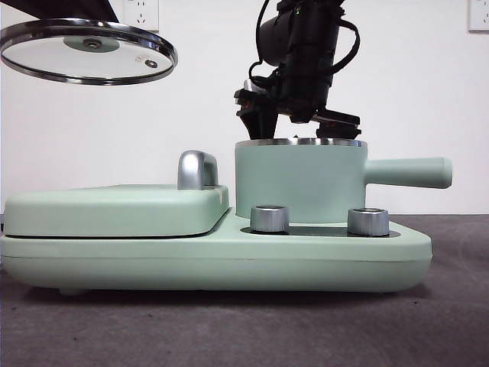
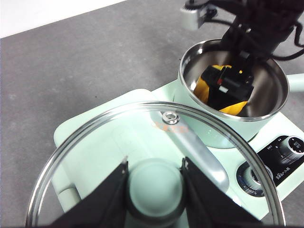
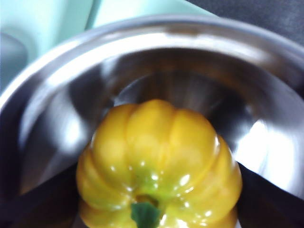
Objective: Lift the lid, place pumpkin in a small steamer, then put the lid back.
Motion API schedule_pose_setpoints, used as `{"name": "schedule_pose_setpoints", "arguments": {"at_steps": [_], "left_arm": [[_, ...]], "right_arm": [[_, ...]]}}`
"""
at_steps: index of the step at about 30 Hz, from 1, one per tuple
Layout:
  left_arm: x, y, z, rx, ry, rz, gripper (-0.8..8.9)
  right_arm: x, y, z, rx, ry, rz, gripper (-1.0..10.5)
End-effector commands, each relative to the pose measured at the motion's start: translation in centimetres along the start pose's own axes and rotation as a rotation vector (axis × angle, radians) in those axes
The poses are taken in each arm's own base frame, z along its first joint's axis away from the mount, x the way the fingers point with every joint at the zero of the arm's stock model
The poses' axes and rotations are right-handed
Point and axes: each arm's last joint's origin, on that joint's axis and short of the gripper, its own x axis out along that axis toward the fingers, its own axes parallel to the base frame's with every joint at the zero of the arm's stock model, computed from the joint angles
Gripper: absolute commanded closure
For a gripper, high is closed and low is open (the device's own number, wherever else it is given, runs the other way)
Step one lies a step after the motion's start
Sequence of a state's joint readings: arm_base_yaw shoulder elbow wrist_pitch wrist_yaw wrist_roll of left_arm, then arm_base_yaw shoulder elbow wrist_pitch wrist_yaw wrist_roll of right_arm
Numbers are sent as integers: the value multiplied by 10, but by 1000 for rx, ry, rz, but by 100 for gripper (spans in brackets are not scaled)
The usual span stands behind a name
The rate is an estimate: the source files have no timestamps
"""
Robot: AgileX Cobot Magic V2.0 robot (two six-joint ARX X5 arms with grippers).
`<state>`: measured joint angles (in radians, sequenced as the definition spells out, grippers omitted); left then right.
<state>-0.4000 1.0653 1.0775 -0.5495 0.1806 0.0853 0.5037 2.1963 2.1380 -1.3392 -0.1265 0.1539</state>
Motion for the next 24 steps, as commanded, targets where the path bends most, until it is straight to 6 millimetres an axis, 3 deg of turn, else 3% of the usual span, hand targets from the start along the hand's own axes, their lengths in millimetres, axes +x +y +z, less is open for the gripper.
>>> {"name": "schedule_pose_setpoints", "arguments": {"at_steps": [1, 4, 10, 15, 20, 24], "left_arm": [[-3, -1, 7, 1, -41, -4, 799], [-3, -1, 7, 1, -41, -4, 798], [-3, -1, 7, 1, -41, -3, 798], [-3, -1, 7, 1, -41, -4, 798], [-3, -1, 7, 1, -41, -4, 798], [-3, -1, 7, 2, -41, -4, 798]], "right_arm": [[15, 1, 3, -5, 54, -32, 585], [16, 1, 3, -5, 55, -32, 567], [16, 1, 4, -6, 49, -31, 361], [7, 2, 3, -8, 33, -27, 351], [-42, 11, 7, -23, -103, -5, 352], [-86, 14, -8, -13, -206, 14, 352]]}}
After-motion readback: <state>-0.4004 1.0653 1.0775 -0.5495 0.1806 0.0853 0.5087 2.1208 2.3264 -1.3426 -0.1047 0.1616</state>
